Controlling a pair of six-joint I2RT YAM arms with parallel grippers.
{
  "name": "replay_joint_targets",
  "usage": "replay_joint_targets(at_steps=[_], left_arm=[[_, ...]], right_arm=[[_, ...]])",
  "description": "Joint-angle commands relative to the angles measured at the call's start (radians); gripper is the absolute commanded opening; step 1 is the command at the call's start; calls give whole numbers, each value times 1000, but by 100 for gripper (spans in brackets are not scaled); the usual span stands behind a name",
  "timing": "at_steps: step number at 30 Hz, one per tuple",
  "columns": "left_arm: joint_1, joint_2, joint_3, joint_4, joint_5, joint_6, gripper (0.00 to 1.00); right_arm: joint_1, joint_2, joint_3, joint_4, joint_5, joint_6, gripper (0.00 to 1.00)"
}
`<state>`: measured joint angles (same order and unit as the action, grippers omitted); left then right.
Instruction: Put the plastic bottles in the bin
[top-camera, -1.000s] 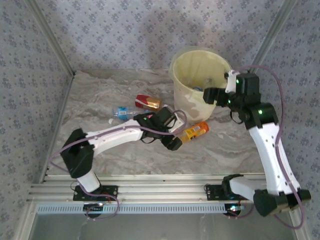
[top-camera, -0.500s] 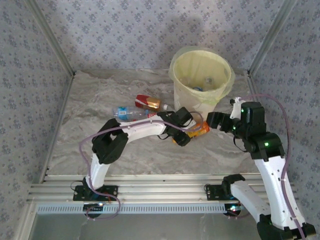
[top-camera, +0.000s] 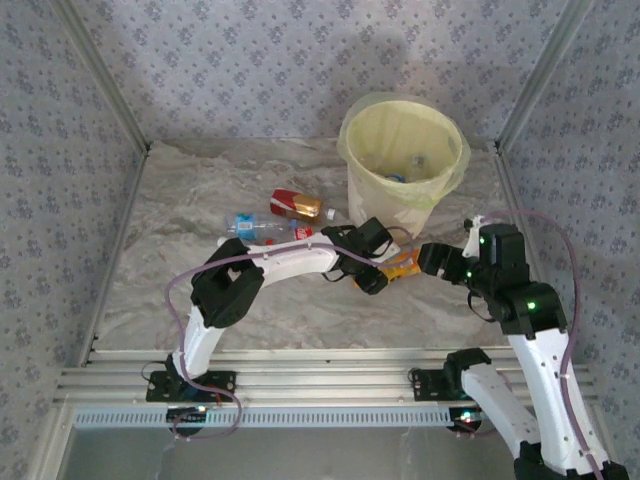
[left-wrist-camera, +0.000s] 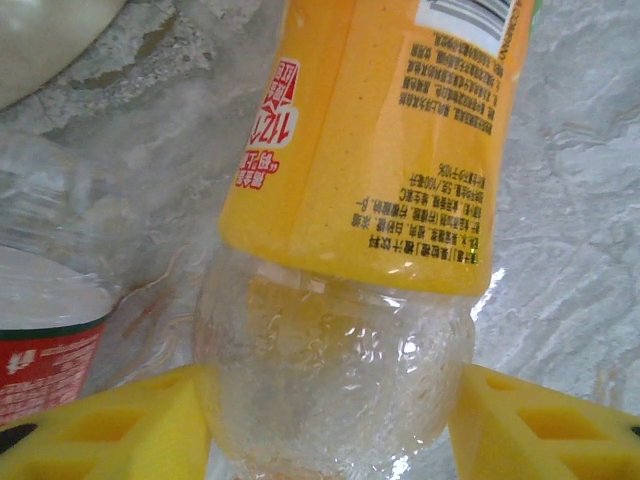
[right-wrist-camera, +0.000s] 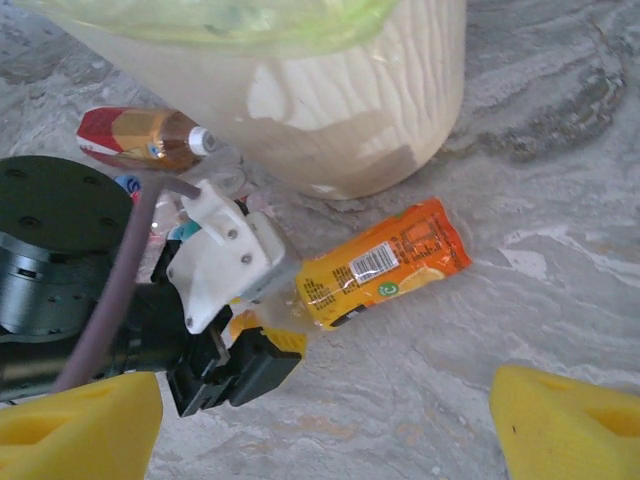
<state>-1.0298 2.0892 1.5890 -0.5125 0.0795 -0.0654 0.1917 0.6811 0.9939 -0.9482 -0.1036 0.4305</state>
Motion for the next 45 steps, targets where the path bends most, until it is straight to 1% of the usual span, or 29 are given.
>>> replay_joint_targets(at_steps=[1, 5, 7, 13, 15, 17, 19, 21, 28, 30, 34, 38, 41, 43, 45], left_arm=[[-7, -55, -47, 35, 66, -62, 59], [-7, -122, -95, 59, 101, -162, 58], [-7, -150, -123, 79, 121, -218, 57], [-7, -254, -264, 223, 184, -401, 57], [-9, -289, -307, 272, 201, -450, 57], [-11, -319, -342, 318, 222, -490, 56], [-23, -336, -359, 334, 226, -511, 54], [-37, -354, -376, 347, 218, -528, 54], [-72, -423, -440, 435, 214, -583, 54], [-79, -435, -448, 442, 211, -583, 54], [-86, -453, -469, 465, 209, -587, 54], [-88, -467, -478, 466, 200, -587, 56], [-88, -481, -488, 469, 192, -591, 61], [-90, -495, -496, 475, 185, -591, 65], [-90, -525, -497, 474, 168, -587, 76]], right_arm=[[-9, -34, -40, -29, 37, 101, 87], [-21, -34, -102, -19, 15, 190, 87], [-30, -39, -140, 7, 6, 262, 88], [-64, -35, -295, 232, -141, 411, 90], [-68, -24, -338, 319, -194, 431, 91], [-67, -1, -366, 417, -215, 426, 93], [-66, 26, -388, 482, -265, 428, 96], [-62, 56, -401, 508, -288, 433, 98], [-53, 104, -450, 614, -310, 471, 97], [-48, 111, -457, 637, -314, 481, 94], [-40, 113, -454, 645, -307, 482, 82], [-40, 95, -448, 636, -296, 482, 66], [-39, 70, -427, 620, -286, 471, 58], [-38, 63, -401, 609, -293, 453, 55], [-38, 64, -355, 596, -317, 424, 52]])
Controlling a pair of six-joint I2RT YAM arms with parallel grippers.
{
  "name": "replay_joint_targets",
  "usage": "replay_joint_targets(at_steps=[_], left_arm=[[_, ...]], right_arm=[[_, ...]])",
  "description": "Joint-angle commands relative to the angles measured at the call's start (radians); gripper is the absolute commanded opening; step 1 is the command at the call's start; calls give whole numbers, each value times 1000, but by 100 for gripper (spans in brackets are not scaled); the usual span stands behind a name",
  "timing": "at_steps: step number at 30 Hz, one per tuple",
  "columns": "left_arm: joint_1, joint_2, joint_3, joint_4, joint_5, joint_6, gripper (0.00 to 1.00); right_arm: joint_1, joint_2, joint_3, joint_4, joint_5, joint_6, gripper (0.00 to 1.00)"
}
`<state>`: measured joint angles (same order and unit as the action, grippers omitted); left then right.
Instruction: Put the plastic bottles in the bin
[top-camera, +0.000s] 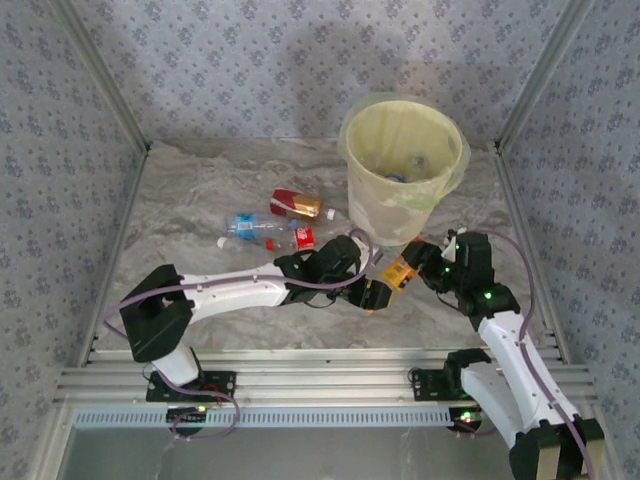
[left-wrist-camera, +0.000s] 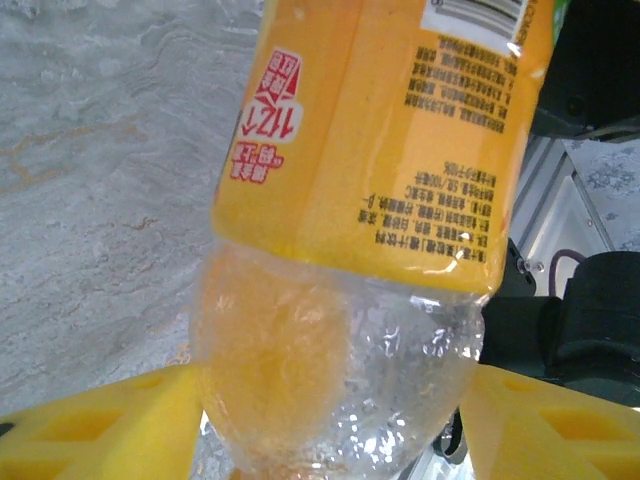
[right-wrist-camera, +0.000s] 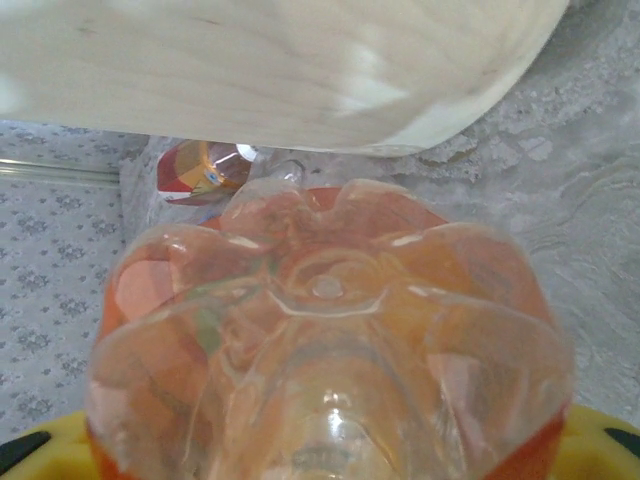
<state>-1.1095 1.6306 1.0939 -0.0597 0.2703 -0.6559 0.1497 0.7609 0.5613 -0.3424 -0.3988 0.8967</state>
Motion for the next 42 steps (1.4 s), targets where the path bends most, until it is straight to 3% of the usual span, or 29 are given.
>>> replay_joint_targets(at_steps=[1, 6, 13, 21, 31, 42], left_arm=[[-10, -87, -3, 26, -31, 8, 81], [-10, -231, -24, 54, -94, 65, 99], [-10, -403, -64, -36, -200, 249, 100], [16, -449, -53, -293, -350, 489, 100], [211, -383, -47, -376, -210, 573, 96], [305, -139, 98, -459, -158, 706, 89]], right_arm=[[6, -14, 101, -16, -32, -58, 52], [7, 50, 311, -82, -101, -180, 52], [0, 244, 688, -124, -111, -312, 52], [-22, 496, 1037, -130, 40, -421, 53], [-42, 723, 1247, -204, 256, -539, 54], [-25, 867, 1341, -300, 315, -632, 58]])
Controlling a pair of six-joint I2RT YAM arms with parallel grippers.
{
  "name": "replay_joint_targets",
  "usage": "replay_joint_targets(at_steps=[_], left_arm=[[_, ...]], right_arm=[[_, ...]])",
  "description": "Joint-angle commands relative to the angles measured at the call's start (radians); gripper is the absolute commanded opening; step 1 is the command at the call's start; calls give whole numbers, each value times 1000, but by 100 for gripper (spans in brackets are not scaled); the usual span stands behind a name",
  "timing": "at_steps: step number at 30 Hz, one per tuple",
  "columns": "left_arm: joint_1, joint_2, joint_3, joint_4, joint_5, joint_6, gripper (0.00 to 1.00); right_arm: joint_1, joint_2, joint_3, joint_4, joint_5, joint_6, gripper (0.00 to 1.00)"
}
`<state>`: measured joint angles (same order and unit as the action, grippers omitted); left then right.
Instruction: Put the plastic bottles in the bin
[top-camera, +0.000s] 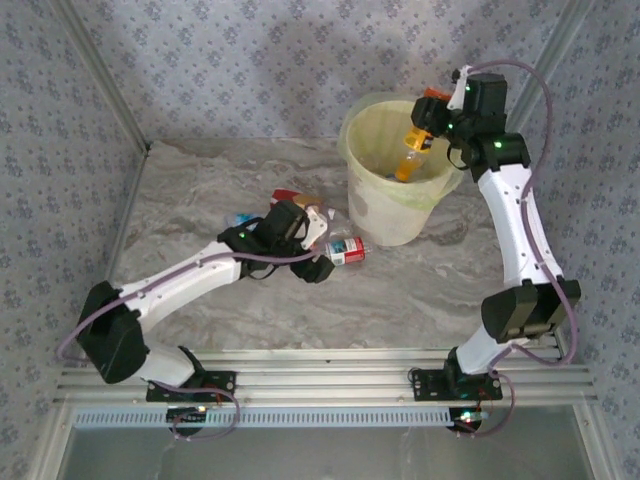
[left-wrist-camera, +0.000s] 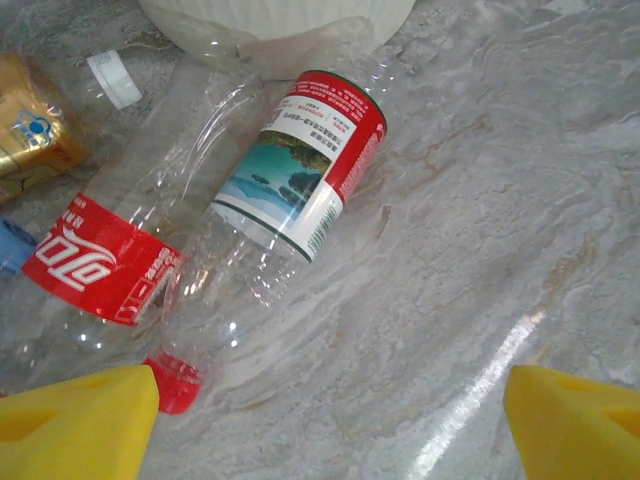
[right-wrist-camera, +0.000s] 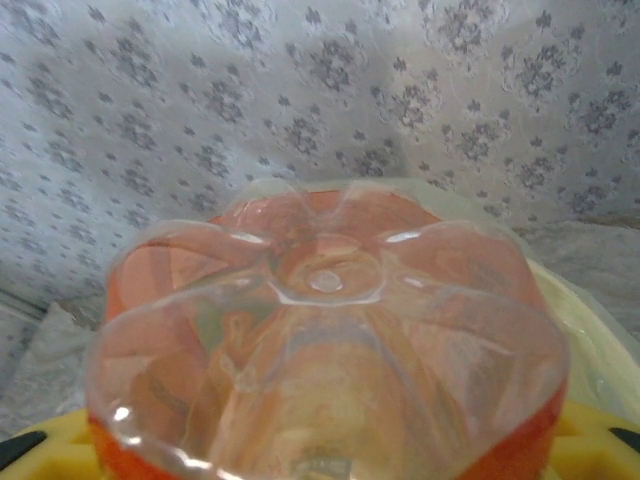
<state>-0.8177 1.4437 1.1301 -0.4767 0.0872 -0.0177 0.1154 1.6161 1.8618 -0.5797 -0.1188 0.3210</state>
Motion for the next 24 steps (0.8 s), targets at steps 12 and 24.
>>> replay_joint_targets(at_steps=[12, 24], left_arm=[[23, 347, 252, -118, -24, 191, 81], [23, 485, 325, -164, -58, 242, 77]], right_arm=[[29, -90, -41, -133, 27, -97, 89], [39, -471, -388, -160, -35, -29, 91]])
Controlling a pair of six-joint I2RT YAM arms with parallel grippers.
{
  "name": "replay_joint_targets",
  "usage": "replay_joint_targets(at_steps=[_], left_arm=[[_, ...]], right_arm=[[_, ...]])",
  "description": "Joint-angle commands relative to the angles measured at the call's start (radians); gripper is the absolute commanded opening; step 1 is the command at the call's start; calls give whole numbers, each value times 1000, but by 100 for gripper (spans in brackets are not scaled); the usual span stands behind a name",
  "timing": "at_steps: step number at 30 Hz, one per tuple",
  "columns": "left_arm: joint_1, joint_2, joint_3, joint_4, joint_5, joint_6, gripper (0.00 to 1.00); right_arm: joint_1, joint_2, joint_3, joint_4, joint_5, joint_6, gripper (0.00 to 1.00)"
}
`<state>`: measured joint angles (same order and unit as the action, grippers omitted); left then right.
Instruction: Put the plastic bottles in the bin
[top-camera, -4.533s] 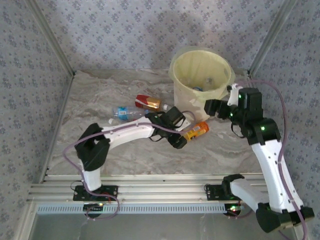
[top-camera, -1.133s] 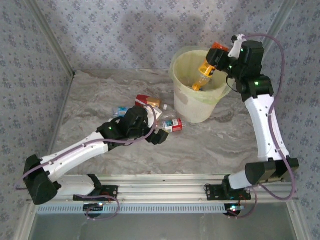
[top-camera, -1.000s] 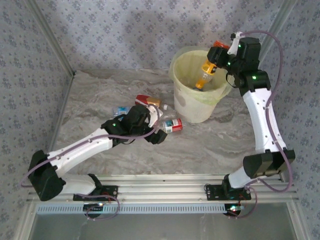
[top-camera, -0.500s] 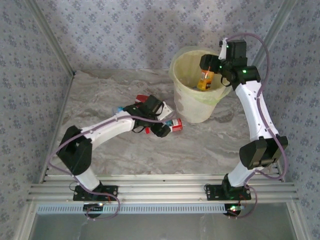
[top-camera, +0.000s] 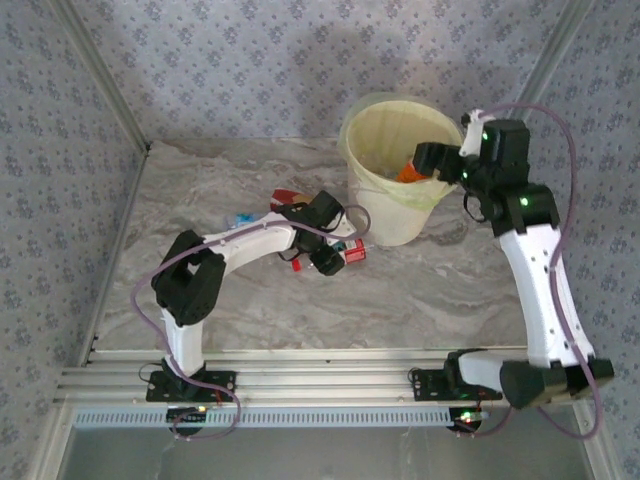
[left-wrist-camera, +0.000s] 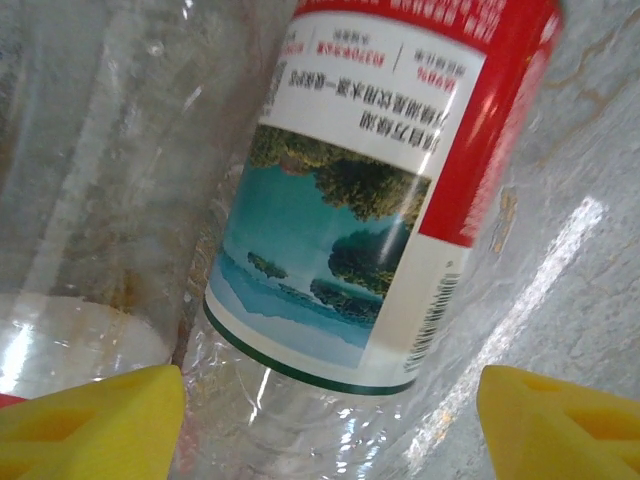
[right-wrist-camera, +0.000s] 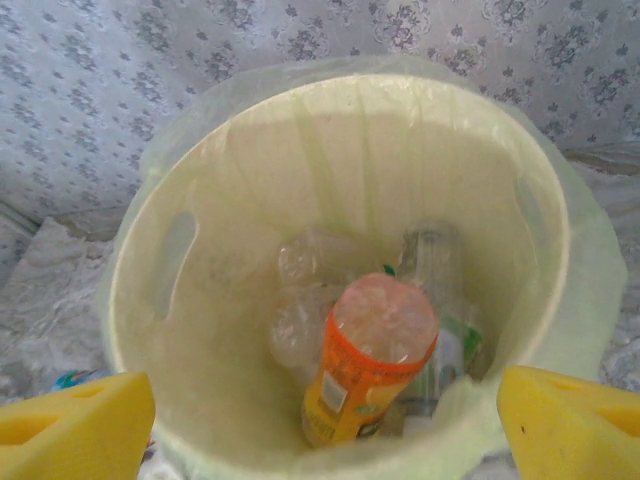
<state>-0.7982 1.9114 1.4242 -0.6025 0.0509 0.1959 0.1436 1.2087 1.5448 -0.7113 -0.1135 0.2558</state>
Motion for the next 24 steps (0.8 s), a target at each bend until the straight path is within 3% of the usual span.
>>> replay_joint_targets(at_steps=[1, 13, 19, 24], left_arm=[[1, 24, 33, -42, -31, 29, 77], [-38, 47, -2, -31, -44, -10, 77], [-49, -15, -88, 25, 27, -131, 64], [-64, -109, -205, 133, 92, -267, 63]], right_arm=[[15, -97, -104, -27, -56, 47, 91], [66, -443, -553, 4, -219, 265, 90], [88, -541, -761, 106, -248, 444, 87], [101, -551, -907, 256, -250, 557, 86]])
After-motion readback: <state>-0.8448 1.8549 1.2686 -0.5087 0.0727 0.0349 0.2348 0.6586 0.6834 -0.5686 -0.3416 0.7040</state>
